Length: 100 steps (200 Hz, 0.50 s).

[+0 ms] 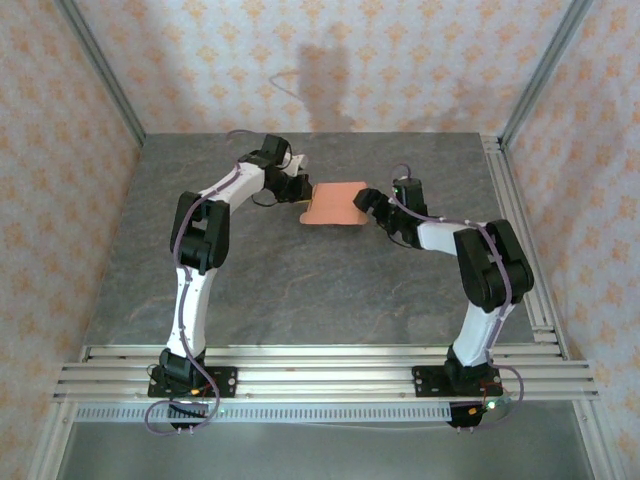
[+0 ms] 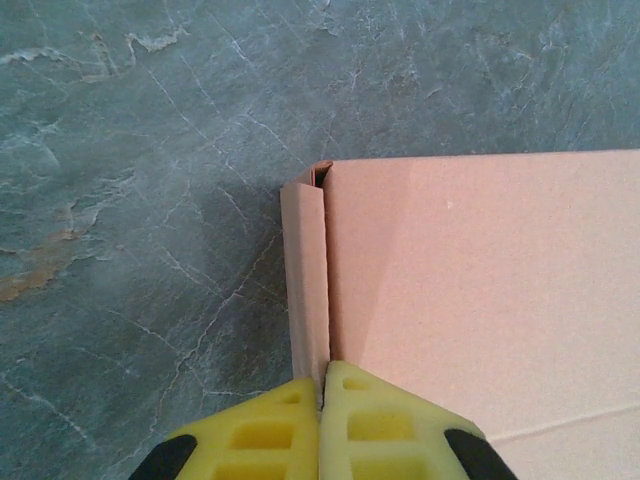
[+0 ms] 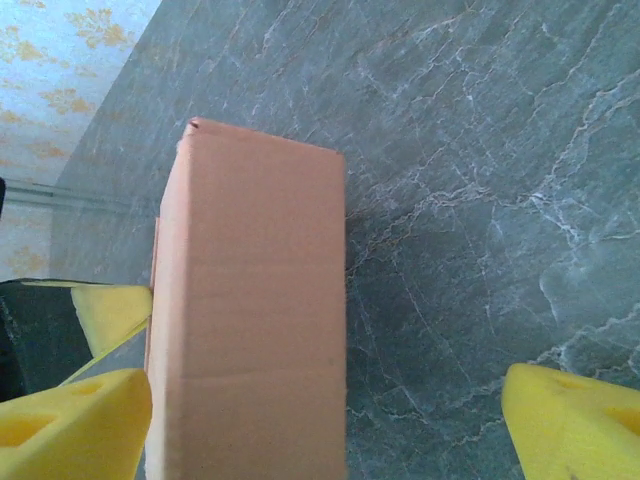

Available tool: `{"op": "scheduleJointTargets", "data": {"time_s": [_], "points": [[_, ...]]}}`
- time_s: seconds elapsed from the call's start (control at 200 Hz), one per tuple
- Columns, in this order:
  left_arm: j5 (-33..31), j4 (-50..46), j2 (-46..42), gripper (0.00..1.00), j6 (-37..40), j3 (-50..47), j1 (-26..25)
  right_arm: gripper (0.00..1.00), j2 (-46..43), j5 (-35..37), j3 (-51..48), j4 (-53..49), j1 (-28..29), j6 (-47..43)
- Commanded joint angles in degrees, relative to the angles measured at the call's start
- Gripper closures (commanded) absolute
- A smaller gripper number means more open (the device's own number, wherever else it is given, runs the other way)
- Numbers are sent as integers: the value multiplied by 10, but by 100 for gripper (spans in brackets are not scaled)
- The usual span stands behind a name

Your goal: Fold the paper box

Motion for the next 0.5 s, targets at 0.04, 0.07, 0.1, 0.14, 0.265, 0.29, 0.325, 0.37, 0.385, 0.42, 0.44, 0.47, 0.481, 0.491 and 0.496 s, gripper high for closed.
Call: {"op": "scheduleJointTargets", "data": {"time_s": [0.04,0.07,0.1,0.14,0.265,0.29,0.325,0.37,0.385,0.42,0.44,0.47,0.481,0.491,0.496], "points": [[7,-11,0,92,16,-12,3,11,31,-55,30,49,-7,18],[7,-12,0,92,16,-11,3,12,37,-63,35,59,-7,25],[7,-11,0,92,15,-11,3,13,43,-71,38,69,-7,33],[7,-10,0,92,16,-11,3,15,52,-81,42,85,-7,45],[8,-11,1,92,14,-12,3,25,71,-103,45,141,-9,86],[8,-11,1,92,14,-13,4,27,72,-102,44,148,-9,91],[8,-10,1,92,14,-14,3,30,74,-98,43,152,-10,97],[8,-9,0,92,13,-15,3,32,73,-97,42,154,-12,101],[8,-9,0,92,13,-15,3,34,72,-96,41,154,-12,101],[7,-9,0,92,13,-14,4,38,71,-93,39,153,-14,102],[7,-9,1,92,13,-15,4,39,69,-92,38,154,-14,102],[6,-9,0,92,11,-15,4,41,67,-91,35,154,-15,104],[7,-8,0,92,11,-15,4,41,66,-90,34,154,-15,105],[7,-7,-1,92,10,-16,4,42,65,-90,33,155,-15,105],[7,-7,-1,92,10,-16,4,43,64,-90,33,154,-15,105]]}}
